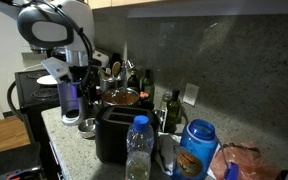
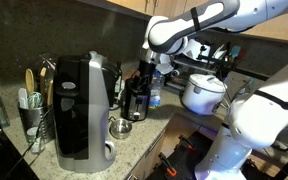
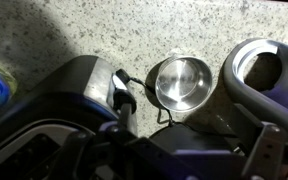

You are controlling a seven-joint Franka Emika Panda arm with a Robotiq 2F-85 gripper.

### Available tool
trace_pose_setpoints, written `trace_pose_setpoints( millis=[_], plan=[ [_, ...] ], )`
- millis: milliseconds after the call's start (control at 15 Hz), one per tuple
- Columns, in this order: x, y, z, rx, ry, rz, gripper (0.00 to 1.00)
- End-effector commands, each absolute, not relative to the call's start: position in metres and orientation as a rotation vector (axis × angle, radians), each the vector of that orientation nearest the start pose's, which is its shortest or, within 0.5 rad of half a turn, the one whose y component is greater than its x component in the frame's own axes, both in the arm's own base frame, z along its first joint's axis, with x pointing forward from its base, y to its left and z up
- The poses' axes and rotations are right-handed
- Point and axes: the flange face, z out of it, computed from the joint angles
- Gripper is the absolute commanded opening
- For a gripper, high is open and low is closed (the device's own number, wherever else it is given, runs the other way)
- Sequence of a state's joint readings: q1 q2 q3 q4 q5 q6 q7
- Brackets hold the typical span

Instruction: Push the lever on the bread toaster down

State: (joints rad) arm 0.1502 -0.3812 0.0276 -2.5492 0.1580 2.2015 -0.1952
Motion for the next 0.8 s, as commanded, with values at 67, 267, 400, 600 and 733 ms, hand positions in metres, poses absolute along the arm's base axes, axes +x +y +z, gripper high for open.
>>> trace_pose_setpoints(
  millis=[67, 267, 400, 600, 733],
  plan=[
    [0.395, 0.096, 0.396, -3.004, -0.487, -0.015, 1.0],
    [0.387, 0.106, 0.386, -3.083, -0.568, -0.011, 1.0],
    [0.384, 0.111, 0.377, -3.164, -0.648, 0.001, 1.0],
    [0.376, 0.122, 0.365, -3.309, -0.777, -0.023, 1.0],
    [0.374, 0.129, 0.357, -3.383, -0.862, -0.073, 1.0]
  ],
)
